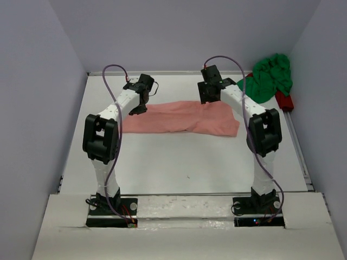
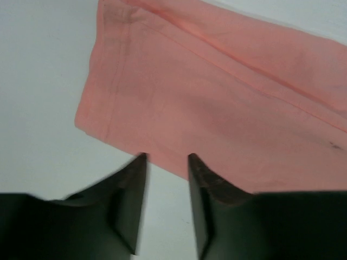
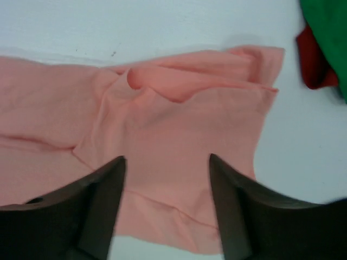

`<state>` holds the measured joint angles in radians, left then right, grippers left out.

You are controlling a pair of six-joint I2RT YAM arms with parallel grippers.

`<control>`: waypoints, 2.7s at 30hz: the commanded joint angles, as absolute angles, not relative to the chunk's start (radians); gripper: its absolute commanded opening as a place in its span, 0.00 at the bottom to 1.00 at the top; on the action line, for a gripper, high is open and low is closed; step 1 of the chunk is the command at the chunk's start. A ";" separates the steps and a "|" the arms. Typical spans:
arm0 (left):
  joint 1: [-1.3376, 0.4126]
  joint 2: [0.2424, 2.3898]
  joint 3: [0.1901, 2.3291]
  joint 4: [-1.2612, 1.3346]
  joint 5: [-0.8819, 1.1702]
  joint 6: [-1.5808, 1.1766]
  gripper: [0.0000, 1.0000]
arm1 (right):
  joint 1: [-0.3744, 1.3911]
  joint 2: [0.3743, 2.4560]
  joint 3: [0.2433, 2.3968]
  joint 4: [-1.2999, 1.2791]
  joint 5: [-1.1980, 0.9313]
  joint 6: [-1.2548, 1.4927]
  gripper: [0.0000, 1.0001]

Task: Fold and stack the t-shirts
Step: Rotate the tshirt 90 degrees

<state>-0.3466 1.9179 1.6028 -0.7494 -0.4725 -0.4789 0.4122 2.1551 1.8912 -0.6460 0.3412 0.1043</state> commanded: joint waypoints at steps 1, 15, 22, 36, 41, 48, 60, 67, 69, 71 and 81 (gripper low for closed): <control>-0.348 1.953 1.621 -0.765 -0.462 -0.459 0.24 | 0.410 1.930 1.728 -0.655 0.342 0.187 0.56; -0.334 2.045 1.759 -0.812 -0.446 -0.448 0.00 | 0.400 2.080 1.753 -0.762 0.405 0.227 0.00; -0.319 2.106 1.795 -0.796 -0.404 -0.420 0.00 | 0.381 2.132 1.789 -0.785 0.420 0.242 0.00; -0.275 2.198 1.792 -0.750 -0.301 -0.393 0.00 | 0.331 2.201 1.890 -0.819 0.390 0.239 0.00; -0.273 2.214 1.763 -0.759 -0.284 -0.411 0.00 | 0.331 2.233 1.876 -0.830 0.377 0.232 0.00; -0.275 2.212 1.707 -0.795 -0.204 -0.455 0.00 | 0.331 2.255 1.879 -0.844 0.353 0.227 0.00; -0.301 2.053 1.319 -0.660 0.190 -0.558 0.00 | 0.284 2.428 2.115 -0.951 0.296 0.161 0.00; -0.402 1.892 1.163 -0.658 0.172 -0.641 0.00 | 0.275 2.595 2.385 -1.006 0.235 0.068 0.00; -0.471 1.850 1.128 -0.663 0.172 -0.684 0.00 | 0.275 2.644 2.466 -1.022 0.224 0.043 0.00; -0.523 1.827 1.095 -0.663 0.172 -0.722 0.00 | 0.265 2.695 2.551 -1.020 0.215 0.019 0.00; -0.886 1.934 1.208 -0.632 0.295 -0.839 0.00 | 0.256 2.714 2.620 -0.925 0.040 -0.086 0.00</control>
